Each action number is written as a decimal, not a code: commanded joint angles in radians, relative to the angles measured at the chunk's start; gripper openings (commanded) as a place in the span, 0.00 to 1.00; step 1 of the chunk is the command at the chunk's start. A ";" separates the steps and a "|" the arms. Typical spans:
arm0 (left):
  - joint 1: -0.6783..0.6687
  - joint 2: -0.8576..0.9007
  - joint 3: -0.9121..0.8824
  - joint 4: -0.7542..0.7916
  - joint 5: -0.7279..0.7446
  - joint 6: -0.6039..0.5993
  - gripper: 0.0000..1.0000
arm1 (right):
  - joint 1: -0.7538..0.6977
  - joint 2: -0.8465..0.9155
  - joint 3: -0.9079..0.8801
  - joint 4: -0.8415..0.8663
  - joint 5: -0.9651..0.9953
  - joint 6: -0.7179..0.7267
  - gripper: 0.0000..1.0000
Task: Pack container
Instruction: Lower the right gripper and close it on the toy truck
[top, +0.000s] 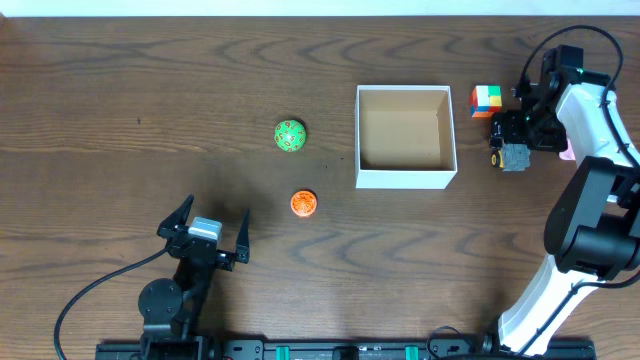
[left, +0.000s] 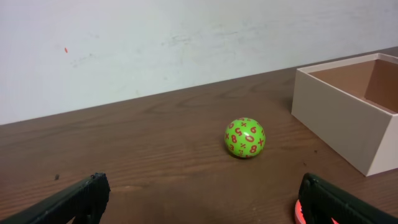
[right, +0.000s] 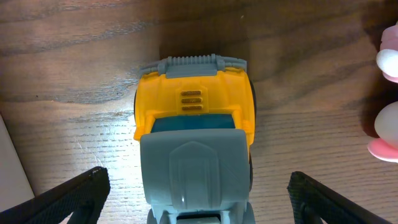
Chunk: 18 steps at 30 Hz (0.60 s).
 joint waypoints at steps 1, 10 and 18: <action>0.004 -0.006 -0.018 -0.034 0.010 0.017 0.98 | -0.002 0.011 0.012 0.003 0.011 -0.007 0.95; 0.004 -0.006 -0.018 -0.034 0.010 0.017 0.98 | -0.002 0.011 -0.024 0.037 0.011 -0.007 0.96; 0.004 -0.006 -0.018 -0.034 0.010 0.017 0.98 | -0.002 0.011 -0.056 0.083 0.011 -0.007 0.96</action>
